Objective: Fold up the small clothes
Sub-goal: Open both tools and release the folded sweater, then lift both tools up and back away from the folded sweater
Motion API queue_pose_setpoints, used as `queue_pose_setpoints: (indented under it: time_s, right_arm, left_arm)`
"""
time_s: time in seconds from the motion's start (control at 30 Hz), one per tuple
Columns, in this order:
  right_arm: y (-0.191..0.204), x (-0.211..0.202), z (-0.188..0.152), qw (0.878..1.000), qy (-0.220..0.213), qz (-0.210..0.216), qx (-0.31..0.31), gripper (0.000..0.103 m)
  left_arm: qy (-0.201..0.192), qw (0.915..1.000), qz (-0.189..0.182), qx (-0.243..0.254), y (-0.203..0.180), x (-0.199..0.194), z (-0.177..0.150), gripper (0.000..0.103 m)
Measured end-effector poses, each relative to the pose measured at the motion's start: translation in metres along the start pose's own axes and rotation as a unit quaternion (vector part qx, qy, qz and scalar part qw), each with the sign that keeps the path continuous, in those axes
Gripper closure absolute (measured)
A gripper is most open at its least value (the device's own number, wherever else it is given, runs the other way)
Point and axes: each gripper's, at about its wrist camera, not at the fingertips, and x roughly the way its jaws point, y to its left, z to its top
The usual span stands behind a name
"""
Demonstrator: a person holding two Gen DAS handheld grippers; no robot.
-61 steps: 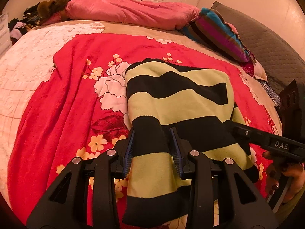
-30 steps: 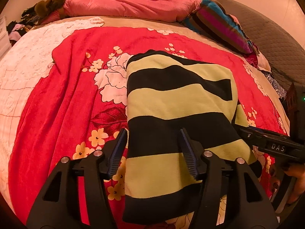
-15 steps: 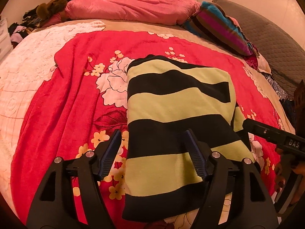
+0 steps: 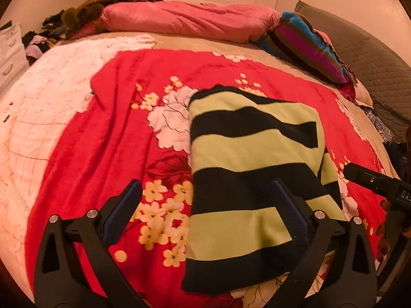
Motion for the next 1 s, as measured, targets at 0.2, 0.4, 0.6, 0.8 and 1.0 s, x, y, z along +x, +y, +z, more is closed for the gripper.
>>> queue_pose_setpoints:
  time_s: [0.2, 0.4, 0.6, 0.8, 1.0]
  right_arm:
    - [0.009, -0.012, 0.0, 1.0, -0.022, -0.007, -0.018, 0.005]
    - [0.018, -0.039, 0.001, 0.997, -0.065, -0.009, -0.034, 0.005]
    - [0.026, -0.064, 0.0, 0.995, -0.09, -0.006, -0.051, 0.005]
    - [0.031, -0.088, -0.008, 0.993, -0.099, -0.007, -0.061, 0.005]
    - [0.03, -0.111, -0.022, 0.993, -0.102, -0.015, -0.053, 0.005]
  left_arm:
    - [-0.017, 0.9998, 0.012, -0.007, 0.002, -0.015, 0.001, 0.01]
    - [-0.04, 0.9988, 0.026, -0.006, 0.004, -0.041, 0.0, 0.009]
    - [-0.061, 0.9975, 0.033, -0.008, 0.005, -0.07, -0.006, 0.009]
    - [-0.073, 0.9967, 0.035, 0.001, 0.001, -0.098, -0.02, 0.009]
    - [-0.074, 0.9966, 0.035, 0.011, -0.004, -0.124, -0.036, 0.009]
